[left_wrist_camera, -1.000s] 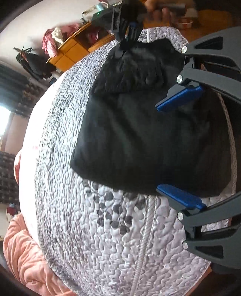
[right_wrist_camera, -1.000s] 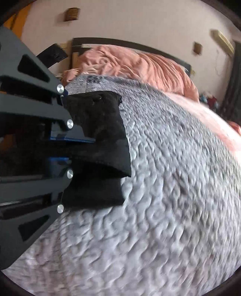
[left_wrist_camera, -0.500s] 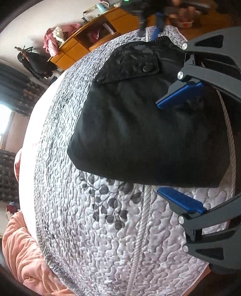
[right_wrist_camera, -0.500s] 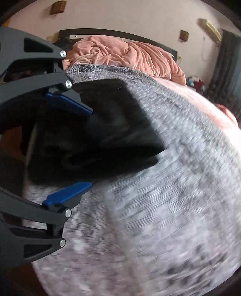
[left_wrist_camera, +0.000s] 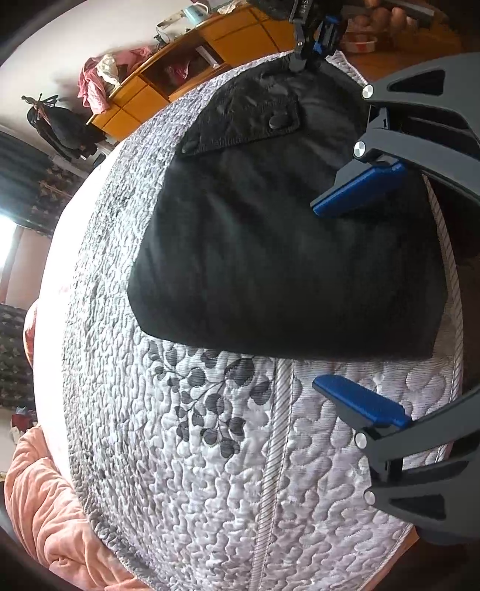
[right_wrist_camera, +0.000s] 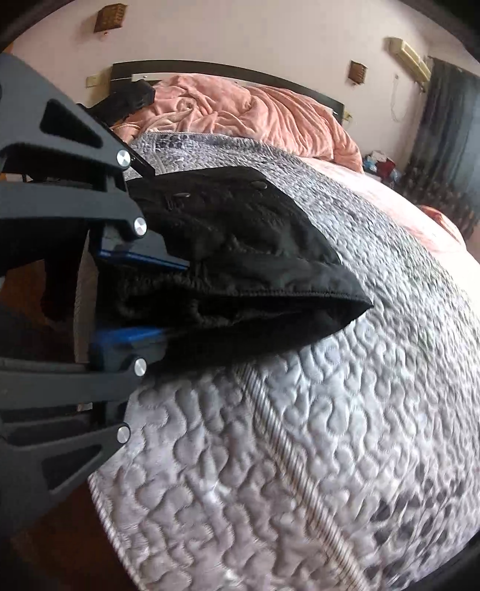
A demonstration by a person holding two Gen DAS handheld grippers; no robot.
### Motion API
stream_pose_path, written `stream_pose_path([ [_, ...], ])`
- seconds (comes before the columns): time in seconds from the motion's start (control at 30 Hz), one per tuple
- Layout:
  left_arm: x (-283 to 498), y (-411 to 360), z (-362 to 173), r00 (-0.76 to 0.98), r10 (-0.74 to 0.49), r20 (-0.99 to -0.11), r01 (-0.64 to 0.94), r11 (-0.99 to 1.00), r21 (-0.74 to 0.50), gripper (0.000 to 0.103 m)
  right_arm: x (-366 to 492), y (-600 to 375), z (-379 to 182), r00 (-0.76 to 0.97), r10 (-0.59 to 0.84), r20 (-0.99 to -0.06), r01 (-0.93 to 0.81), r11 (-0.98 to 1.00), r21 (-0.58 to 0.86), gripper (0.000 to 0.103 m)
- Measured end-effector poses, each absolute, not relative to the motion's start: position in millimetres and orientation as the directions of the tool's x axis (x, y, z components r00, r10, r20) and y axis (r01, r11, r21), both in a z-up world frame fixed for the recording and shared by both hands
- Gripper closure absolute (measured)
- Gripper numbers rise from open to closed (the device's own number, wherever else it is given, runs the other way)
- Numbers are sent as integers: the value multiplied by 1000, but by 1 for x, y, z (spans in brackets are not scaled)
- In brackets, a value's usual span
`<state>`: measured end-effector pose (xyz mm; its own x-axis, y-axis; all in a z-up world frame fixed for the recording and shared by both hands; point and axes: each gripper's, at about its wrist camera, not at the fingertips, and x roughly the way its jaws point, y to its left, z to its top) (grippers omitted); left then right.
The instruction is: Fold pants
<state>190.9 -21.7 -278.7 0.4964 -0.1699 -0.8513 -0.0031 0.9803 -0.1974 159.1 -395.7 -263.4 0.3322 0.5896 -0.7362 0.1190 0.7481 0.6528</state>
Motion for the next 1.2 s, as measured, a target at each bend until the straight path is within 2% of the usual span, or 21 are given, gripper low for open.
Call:
stream_pose_path([
  [0.1, 192, -24, -283, 488, -172, -856, 4, 981, -195, 15, 160, -401, -286, 308, 548, -777, 166, 774, 611, 74],
  [0.2, 193, -26, -283, 483, -171, -859, 16, 982, -187, 15, 162, -398, -286, 300, 504, -810, 113, 824, 555, 57],
  [0.3, 190, -19, -276, 502, -175, -847, 4, 980, -200, 13, 160, -404, -253, 382, 484, -787, 105, 824, 557, 50],
  [0.37, 191, -16, -276, 503, -178, -846, -9, 977, -211, 12, 169, -402, -230, 436, 454, -777, 67, 844, 531, 50],
  [0.5, 193, -19, -278, 494, -172, -852, 0, 980, -198, 12, 212, -373, -216, 420, 485, -767, -34, 853, 521, 50],
  [0.57, 192, -18, -277, 496, -173, -851, 1, 980, -199, 12, 239, -363, -229, 383, 490, -783, -50, 858, 512, 50],
  [0.67, 193, -14, -278, 492, -162, -856, -10, 981, -192, 12, 272, -362, -264, 326, 439, -837, 6, 885, 466, 60],
  [0.73, 194, -10, -279, 487, -160, -859, -18, 981, -193, 12, 278, -370, -273, 311, 457, -833, 30, 872, 489, 61],
  [0.77, 194, -7, -279, 486, -160, -859, -21, 981, -195, 12, 276, -374, -270, 317, 476, -820, 34, 858, 512, 60],
  [0.83, 195, -1, -278, 491, -164, -856, -29, 978, -204, 11, 260, -381, -255, 351, 519, -779, 18, 828, 560, 49],
  [0.97, 197, 14, -283, 480, -193, -856, -73, 963, -259, 11, 204, -395, -232, 392, 594, -702, 13, 760, 650, 48],
  [1.07, 195, 22, -289, 472, -198, -859, -110, 954, -280, 11, 169, -398, -241, 376, 636, -674, 25, 720, 694, 46],
  [1.13, 193, 25, -291, 469, -206, -859, -119, 949, -293, 11, 161, -397, -260, 354, 626, -695, 54, 728, 683, 49],
  [1.2, 192, 26, -293, 462, -222, -858, -118, 944, -308, 11, 162, -401, -281, 336, 608, -719, 89, 740, 667, 61],
])
